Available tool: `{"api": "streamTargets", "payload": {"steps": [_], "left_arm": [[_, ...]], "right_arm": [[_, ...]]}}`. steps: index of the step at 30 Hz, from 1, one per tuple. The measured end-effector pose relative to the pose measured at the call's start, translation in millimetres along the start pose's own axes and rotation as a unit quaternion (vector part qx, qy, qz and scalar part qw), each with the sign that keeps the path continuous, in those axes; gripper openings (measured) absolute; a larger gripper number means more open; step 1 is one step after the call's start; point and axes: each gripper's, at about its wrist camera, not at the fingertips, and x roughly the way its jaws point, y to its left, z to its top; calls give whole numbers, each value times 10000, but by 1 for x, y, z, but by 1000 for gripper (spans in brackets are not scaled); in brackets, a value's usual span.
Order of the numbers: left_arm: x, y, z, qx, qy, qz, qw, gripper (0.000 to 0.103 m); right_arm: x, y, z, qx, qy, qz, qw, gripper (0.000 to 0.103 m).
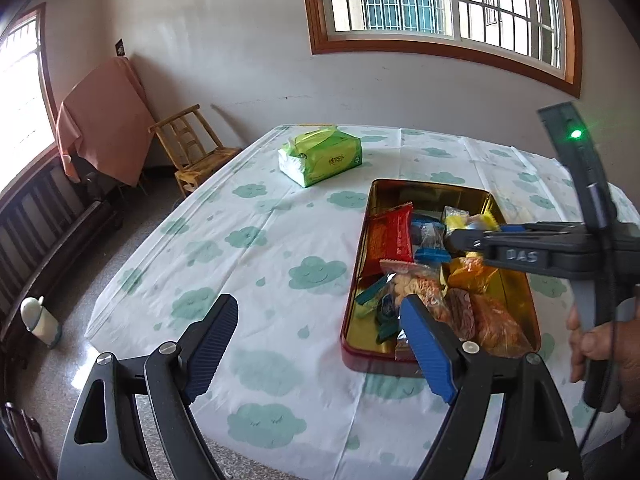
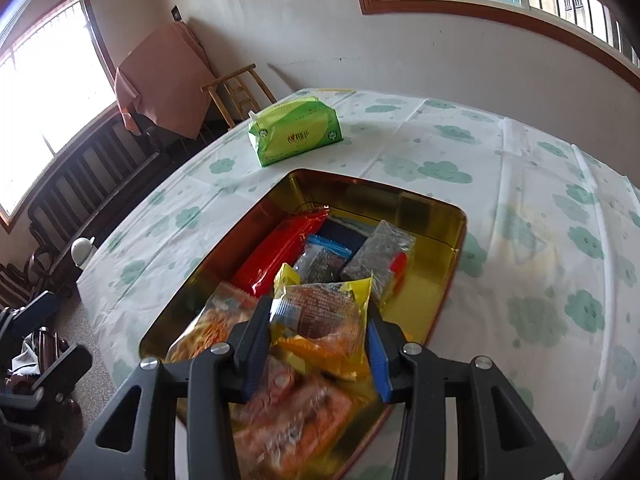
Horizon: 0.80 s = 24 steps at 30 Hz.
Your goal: Organize snacks
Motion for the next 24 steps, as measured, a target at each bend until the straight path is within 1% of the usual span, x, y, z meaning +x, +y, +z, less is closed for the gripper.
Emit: {"api": "streamTargets", "payload": {"steps": [2, 4, 7, 10, 12, 14, 17, 18, 20, 21, 23, 24], "left_arm": [[2, -2, 3, 9, -40, 27, 10000, 82], [4, -3, 5, 37, -69, 48, 10000, 86], [6, -5, 8, 53, -152, 80, 9998, 88], [8, -9, 11, 94, -165, 73, 9998, 89], [9, -11, 12, 88, -166, 52, 9998, 89], [9, -12, 14, 67, -181, 20, 9998, 89], [5, -14, 16, 17, -245, -30, 9997, 89], [4, -13, 16, -7, -262, -61, 9996, 89], [-2, -14, 16, -74, -331, -143, 9993, 89], [-5, -15, 16, -84, -365, -158, 9992, 89], [-12, -17, 15, -65, -438, -191, 9988, 89], [-15, -18, 14, -58, -454, -209, 9987, 89]], "right_arm": [[9, 1, 5, 9, 37, -25, 10000, 43], [15, 1, 8, 18, 69, -41, 10000, 45], [18, -1, 11, 105, 37, 13, 9999, 49], [18, -4, 11, 175, -15, 76, 9998, 52], [13, -4, 9, 174, -91, 12, 9998, 55], [7, -3, 6, 132, -206, -25, 9997, 56], [-10, 3, 0, 5, -450, -156, 9989, 59], [-19, 6, -4, -69, -598, -249, 9979, 61], [-37, 14, -12, -219, -889, -487, 9946, 67], [-50, 19, -18, -278, -1120, -657, 9911, 70], [-67, 25, -26, -325, -1410, -795, 9863, 75], [-79, 29, -33, -359, -1617, -914, 9819, 78]]}}
